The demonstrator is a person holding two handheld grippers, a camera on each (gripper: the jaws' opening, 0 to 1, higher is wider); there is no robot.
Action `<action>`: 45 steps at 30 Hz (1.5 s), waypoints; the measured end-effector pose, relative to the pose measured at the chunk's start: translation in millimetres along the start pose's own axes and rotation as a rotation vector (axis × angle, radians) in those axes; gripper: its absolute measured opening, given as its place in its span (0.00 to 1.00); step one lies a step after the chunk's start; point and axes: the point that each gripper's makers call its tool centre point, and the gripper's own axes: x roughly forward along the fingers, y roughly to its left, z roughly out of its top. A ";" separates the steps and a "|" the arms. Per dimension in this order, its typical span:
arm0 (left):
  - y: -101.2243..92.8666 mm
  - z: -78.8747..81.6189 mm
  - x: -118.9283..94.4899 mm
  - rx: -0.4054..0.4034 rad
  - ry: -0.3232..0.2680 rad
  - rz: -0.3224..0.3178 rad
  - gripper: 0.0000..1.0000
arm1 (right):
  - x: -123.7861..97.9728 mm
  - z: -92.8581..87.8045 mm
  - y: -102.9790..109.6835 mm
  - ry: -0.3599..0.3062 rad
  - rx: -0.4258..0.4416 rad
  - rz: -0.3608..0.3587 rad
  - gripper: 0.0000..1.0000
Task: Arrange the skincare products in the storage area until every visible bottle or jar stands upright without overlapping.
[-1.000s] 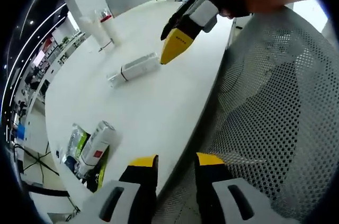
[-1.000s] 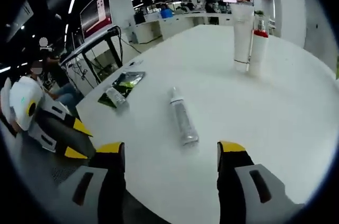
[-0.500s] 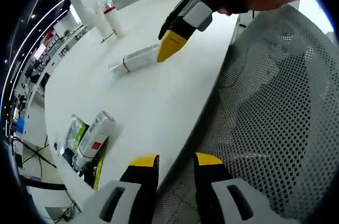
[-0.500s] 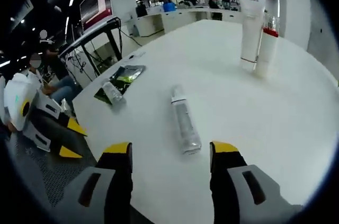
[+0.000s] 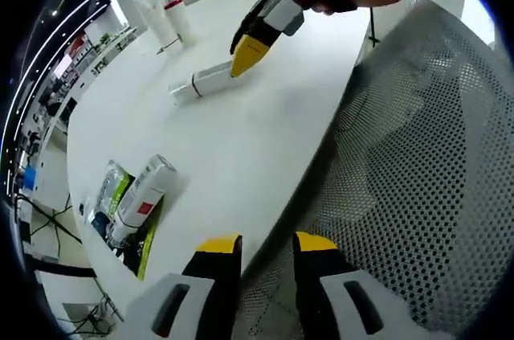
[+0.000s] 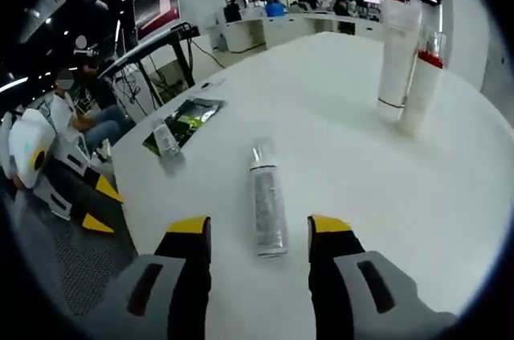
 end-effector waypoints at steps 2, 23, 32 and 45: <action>1.7 1.2 -1.0 0.003 -0.008 0.009 0.26 | 3.2 -3.0 0.4 0.007 -0.015 0.007 0.38; 5.4 0.9 -2.3 -0.017 -0.011 0.021 0.25 | -19.5 -0.9 -7.0 -0.018 -0.114 0.007 0.18; 5.0 7.5 -3.5 -0.007 -0.037 0.031 0.25 | -48.7 -0.6 -9.9 -0.068 -0.074 0.036 0.16; 4.9 48.5 -21.4 -0.260 -0.219 -0.027 0.33 | -87.6 31.1 1.0 -0.200 -0.117 0.048 0.16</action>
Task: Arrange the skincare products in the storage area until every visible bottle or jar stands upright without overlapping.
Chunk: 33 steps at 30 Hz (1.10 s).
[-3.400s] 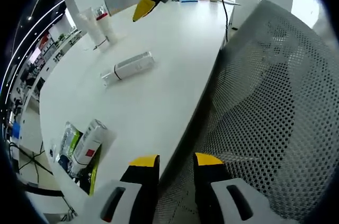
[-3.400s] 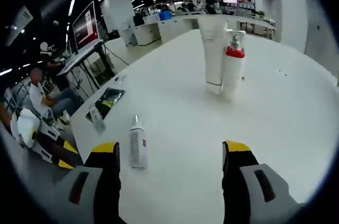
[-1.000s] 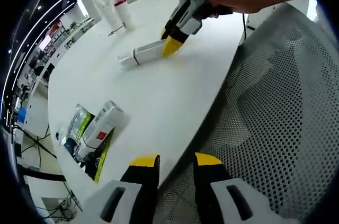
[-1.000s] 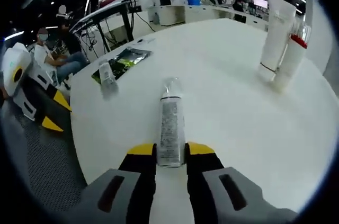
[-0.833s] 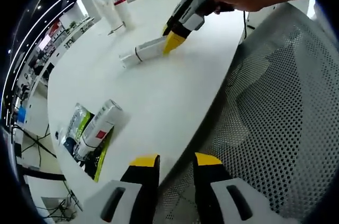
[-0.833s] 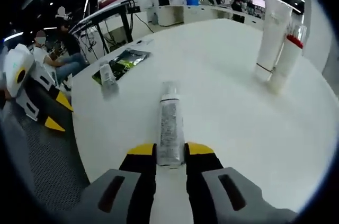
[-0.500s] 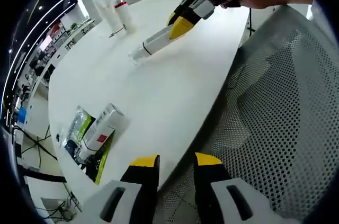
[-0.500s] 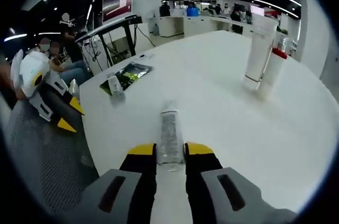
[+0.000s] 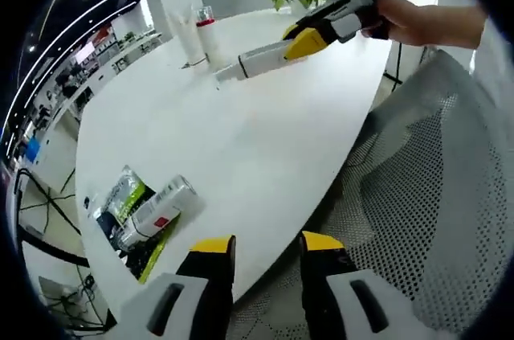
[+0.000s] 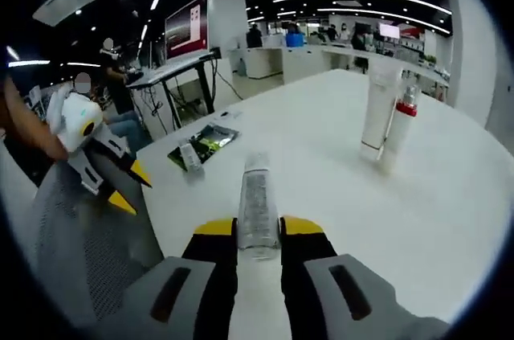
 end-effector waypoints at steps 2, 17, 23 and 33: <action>-4.8 21.0 -2.2 -0.091 -0.088 -0.011 0.34 | -6.5 9.8 4.3 -0.035 -0.004 0.000 0.16; -31.5 122.2 -44.7 -0.672 -0.622 -0.397 0.36 | -36.9 41.8 36.3 -0.183 -0.067 -0.018 0.17; -14.5 138.5 -62.6 -0.929 -0.809 -0.477 0.39 | -40.4 47.5 51.2 -0.195 -0.135 -0.002 0.17; -30.2 145.0 -57.3 -0.965 -0.778 -0.565 0.69 | -46.3 61.2 74.4 -0.235 -0.213 -0.004 0.17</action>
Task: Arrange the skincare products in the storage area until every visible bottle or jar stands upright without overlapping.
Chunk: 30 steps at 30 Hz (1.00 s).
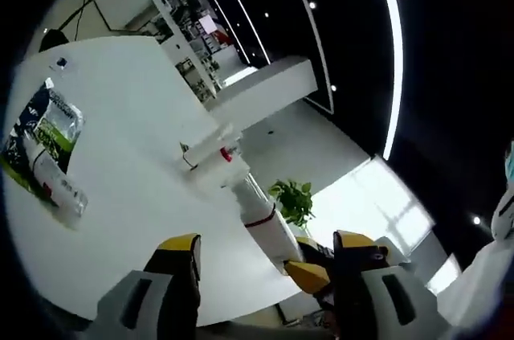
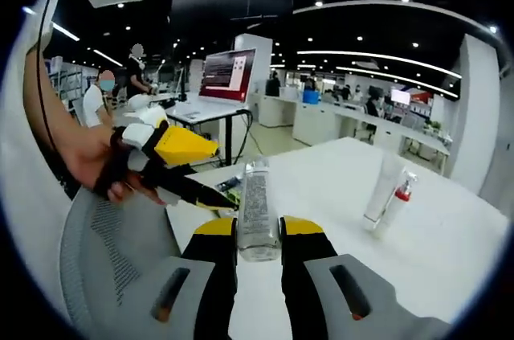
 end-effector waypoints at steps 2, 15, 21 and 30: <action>-0.1 -5.8 -0.8 -0.041 0.038 -0.006 0.68 | -0.1 1.3 6.3 0.002 -0.016 0.010 0.17; 0.6 4.7 -15.7 -0.110 0.002 -0.046 0.29 | 12.7 7.7 49.6 0.002 -0.084 0.114 0.17; 1.0 5.9 -16.9 -0.120 0.009 -0.044 0.24 | 15.2 2.4 54.5 0.013 -0.065 0.117 0.18; 6.8 0.4 -15.5 -0.103 0.038 -0.003 0.21 | 20.8 -13.5 57.2 0.095 -0.145 0.097 0.20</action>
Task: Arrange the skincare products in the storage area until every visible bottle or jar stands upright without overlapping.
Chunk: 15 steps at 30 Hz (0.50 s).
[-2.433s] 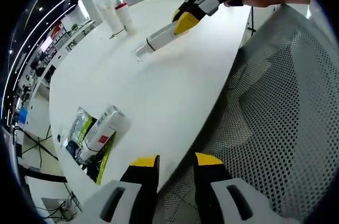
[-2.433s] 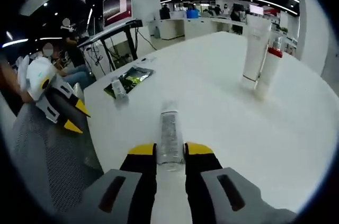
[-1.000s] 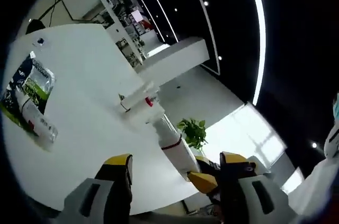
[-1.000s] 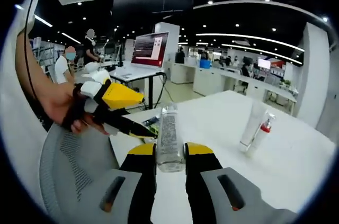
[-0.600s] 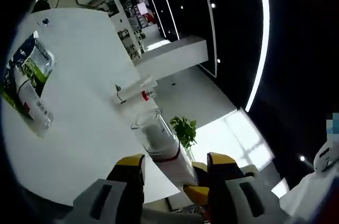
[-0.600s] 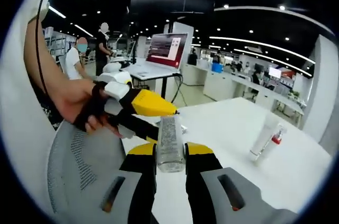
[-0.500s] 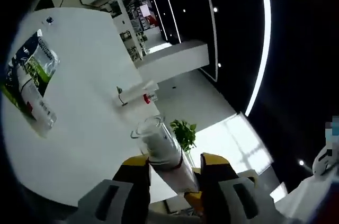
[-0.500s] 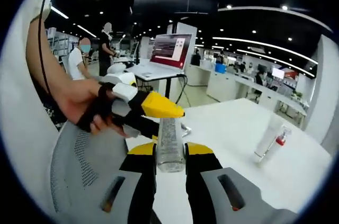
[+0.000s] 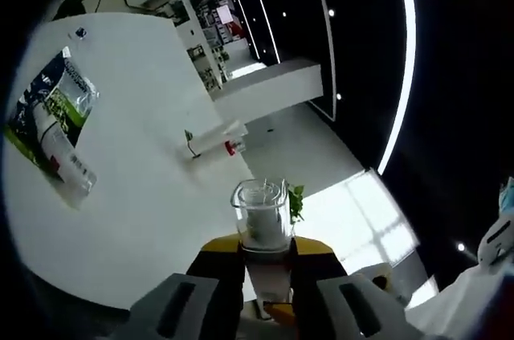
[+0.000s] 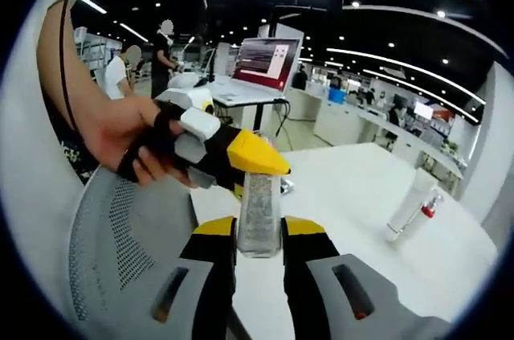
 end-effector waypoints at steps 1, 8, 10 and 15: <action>0.8 -0.9 0.8 0.009 0.004 0.009 0.21 | 1.6 -2.0 0.4 0.018 -0.011 -0.002 0.20; 5.4 -5.8 2.1 0.043 0.029 0.030 0.20 | 6.8 -14.4 -3.2 0.076 0.024 0.002 0.20; 6.8 -6.9 2.9 0.042 0.034 0.035 0.21 | 6.3 -16.1 -4.4 0.071 0.040 0.007 0.19; 5.2 -9.4 4.4 0.040 0.045 0.034 0.21 | 3.2 -18.1 0.6 0.016 0.317 0.090 0.18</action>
